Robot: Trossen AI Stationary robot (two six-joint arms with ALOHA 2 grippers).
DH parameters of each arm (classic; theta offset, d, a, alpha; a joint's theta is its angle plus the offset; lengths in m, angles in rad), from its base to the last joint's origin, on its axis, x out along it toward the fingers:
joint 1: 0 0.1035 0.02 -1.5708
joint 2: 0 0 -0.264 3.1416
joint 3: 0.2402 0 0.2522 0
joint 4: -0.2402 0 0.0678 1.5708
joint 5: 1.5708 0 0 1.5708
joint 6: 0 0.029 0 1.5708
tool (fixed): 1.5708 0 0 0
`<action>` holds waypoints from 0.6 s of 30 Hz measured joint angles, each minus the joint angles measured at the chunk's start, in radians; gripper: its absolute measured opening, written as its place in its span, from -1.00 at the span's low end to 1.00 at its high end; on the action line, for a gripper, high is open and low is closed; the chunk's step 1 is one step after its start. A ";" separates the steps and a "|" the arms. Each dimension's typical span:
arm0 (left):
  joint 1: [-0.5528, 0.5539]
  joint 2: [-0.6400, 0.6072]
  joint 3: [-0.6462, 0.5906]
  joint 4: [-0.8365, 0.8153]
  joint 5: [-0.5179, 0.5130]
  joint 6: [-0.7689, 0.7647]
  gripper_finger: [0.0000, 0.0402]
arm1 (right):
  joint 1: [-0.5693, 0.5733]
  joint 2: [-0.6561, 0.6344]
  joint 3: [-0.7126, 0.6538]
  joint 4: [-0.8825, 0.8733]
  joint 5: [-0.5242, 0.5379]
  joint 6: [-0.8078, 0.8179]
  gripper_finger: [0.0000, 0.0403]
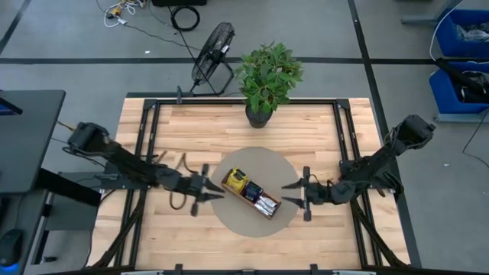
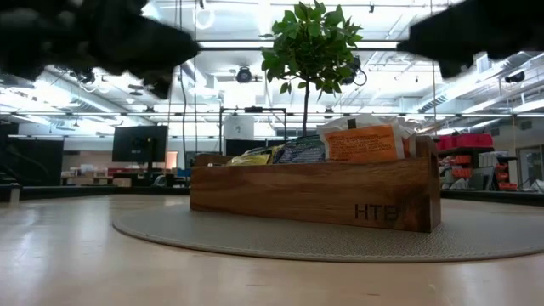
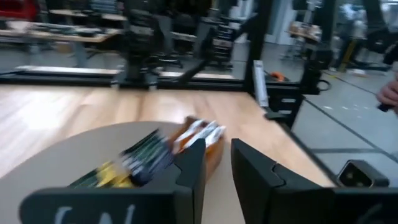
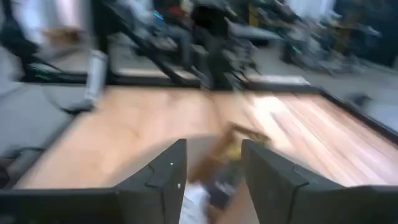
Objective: Pick & Place Tea
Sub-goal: Return to Home Position
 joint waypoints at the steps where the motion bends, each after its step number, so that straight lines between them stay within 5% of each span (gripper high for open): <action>1: -0.001 -0.039 -0.037 -0.001 -0.018 -0.002 -0.62 | 0.000 0.000 0.000 -0.027 0.017 0.055 -0.19; 7: -0.015 -0.247 -0.206 -0.024 -0.166 -0.015 -0.67 | -0.001 0.000 0.000 -0.031 -0.006 0.115 -0.19; 13: -0.042 -0.362 -0.279 -0.080 -0.186 0.034 -0.67 | -0.067 0.000 0.000 -0.034 -0.290 0.144 -0.19; 18: -0.058 -0.434 -0.299 -0.086 -0.191 0.015 -0.69 | -0.114 -0.020 -0.002 0.025 -0.400 0.089 -0.19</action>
